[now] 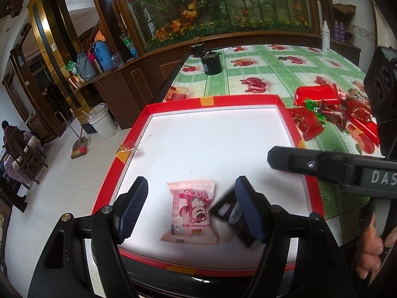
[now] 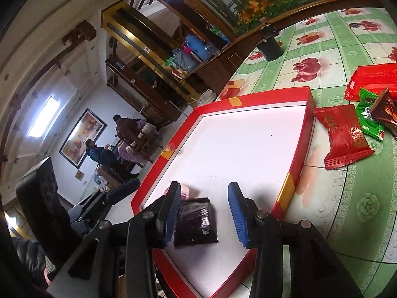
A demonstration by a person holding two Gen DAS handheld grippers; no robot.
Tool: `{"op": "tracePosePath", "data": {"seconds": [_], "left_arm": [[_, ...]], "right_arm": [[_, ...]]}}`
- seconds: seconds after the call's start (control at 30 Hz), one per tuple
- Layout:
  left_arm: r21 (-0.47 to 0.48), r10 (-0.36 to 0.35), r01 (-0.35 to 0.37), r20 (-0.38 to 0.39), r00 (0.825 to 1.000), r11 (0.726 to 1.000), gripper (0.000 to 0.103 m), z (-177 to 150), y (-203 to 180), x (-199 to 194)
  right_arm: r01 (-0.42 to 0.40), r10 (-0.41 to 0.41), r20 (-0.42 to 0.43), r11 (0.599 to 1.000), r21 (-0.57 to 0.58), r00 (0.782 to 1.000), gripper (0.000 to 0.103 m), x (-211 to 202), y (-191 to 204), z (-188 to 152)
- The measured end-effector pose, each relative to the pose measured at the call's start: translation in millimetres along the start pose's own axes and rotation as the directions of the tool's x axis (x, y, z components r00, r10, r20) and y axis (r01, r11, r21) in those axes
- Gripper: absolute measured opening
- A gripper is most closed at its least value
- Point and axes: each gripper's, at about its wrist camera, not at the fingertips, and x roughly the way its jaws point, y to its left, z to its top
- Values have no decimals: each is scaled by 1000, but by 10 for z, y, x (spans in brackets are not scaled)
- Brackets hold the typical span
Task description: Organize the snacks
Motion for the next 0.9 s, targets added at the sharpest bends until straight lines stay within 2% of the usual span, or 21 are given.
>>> {"op": "tracePosePath", "data": {"seconds": [0.27,0.9], "left_arm": [[7,-3,3,13,1000,1000,73,35,-38,-46],[25,6,-6,-13,1000,1000,73,28,-103,8]], "right_arm": [[-9,9,2,1000,7,1000,43,3,-9,5],[-16,16,4,1000,14,1000,47,-18,-22,-2]]}}
